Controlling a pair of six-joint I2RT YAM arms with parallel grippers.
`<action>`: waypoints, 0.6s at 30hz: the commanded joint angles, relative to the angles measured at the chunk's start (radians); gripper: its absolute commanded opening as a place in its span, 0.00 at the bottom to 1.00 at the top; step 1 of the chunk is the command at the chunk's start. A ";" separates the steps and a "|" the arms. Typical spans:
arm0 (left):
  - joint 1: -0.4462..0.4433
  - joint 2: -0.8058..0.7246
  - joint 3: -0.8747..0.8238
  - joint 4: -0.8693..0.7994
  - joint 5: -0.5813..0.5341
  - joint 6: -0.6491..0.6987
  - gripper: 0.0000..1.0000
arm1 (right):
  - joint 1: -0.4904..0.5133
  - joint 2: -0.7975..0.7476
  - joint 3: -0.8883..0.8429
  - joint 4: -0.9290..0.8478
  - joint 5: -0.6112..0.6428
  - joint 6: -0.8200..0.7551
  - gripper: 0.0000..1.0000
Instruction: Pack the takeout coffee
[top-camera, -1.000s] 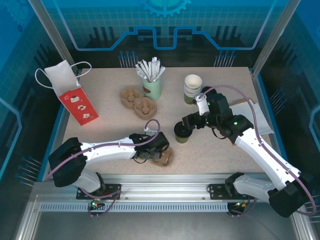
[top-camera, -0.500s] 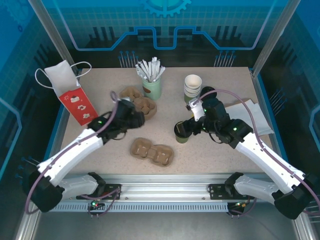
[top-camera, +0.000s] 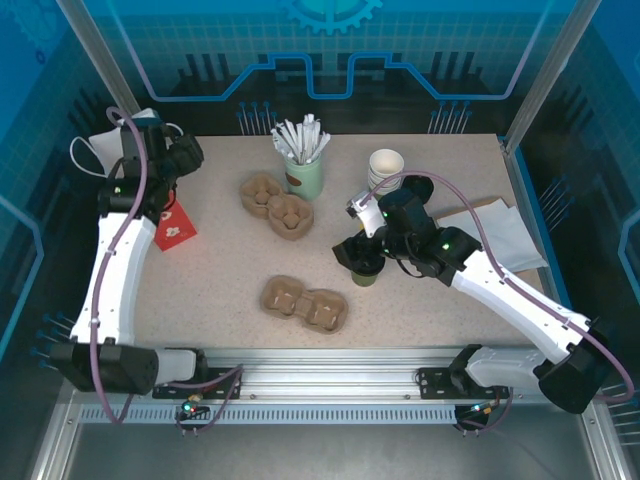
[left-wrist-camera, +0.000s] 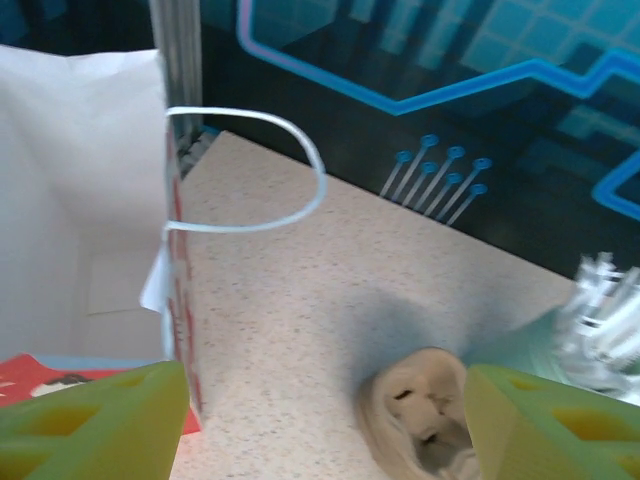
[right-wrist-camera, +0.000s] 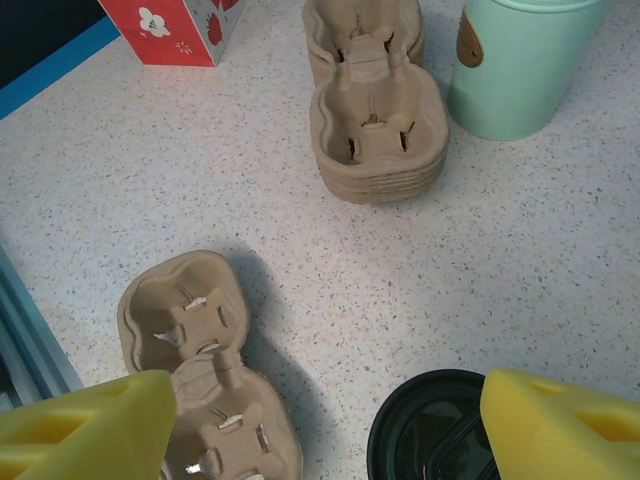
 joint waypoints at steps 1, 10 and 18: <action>0.065 0.035 0.063 -0.044 0.048 0.048 0.74 | 0.018 0.003 0.037 0.028 -0.039 -0.033 0.82; 0.222 0.163 0.159 -0.076 0.105 0.071 0.75 | 0.020 0.034 0.030 0.066 -0.069 -0.050 0.82; 0.260 0.324 0.274 -0.121 0.182 0.083 0.71 | 0.029 0.081 0.066 0.052 -0.062 -0.049 0.82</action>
